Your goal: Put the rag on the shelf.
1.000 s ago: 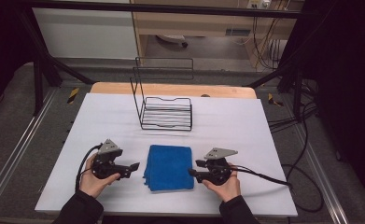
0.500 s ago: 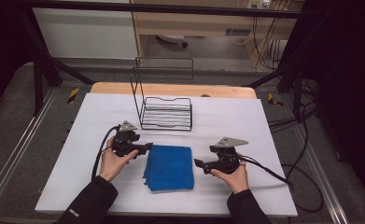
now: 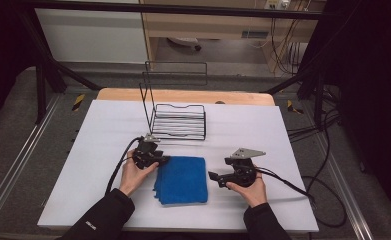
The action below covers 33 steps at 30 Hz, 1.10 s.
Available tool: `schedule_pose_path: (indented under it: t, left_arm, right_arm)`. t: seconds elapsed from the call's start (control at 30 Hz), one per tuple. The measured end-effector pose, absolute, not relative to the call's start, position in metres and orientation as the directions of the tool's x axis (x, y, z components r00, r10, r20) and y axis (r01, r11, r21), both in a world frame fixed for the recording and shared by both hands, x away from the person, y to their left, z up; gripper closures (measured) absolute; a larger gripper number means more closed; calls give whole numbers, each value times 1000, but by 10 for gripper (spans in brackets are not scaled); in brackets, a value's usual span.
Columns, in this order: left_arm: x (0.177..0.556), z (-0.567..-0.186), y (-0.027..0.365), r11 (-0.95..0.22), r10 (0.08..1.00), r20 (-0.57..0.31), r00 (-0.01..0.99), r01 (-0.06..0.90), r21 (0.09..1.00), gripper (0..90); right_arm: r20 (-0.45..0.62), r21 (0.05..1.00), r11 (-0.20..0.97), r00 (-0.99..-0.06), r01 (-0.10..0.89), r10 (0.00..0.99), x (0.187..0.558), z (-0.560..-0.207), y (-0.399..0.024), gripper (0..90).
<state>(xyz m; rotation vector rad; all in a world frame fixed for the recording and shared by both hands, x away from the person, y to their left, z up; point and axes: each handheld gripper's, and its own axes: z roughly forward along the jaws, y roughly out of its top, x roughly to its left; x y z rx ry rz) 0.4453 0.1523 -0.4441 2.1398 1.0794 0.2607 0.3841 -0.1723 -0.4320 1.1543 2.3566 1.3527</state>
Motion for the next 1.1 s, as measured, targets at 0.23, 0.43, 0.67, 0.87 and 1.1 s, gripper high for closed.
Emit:
schedule_pose_path:
  t: [0.23,0.43,0.67,0.87,1.1]
  left_arm:
    - [442,-445,150,-397,760,-140,635,623,674,717]
    - [440,-444,148,-402,753,-145,642,623,671,809]
    - [439,-445,146,-412,758,-123,641,615,673,828]
    - [439,-446,147,-404,755,-135,642,617,675,827]
    - [440,-447,149,-410,746,-131,653,606,681,822]
  right_arm:
    - [202,791,292,-680,537,704,384,-434,-171,99]
    - [201,791,290,-677,539,708,387,-433,-171,82]
    - [174,801,298,-678,519,714,396,-430,-162,51]
    - [161,801,298,-666,519,729,411,-425,-151,38]
    - [186,773,283,-629,568,754,437,-435,-137,159]
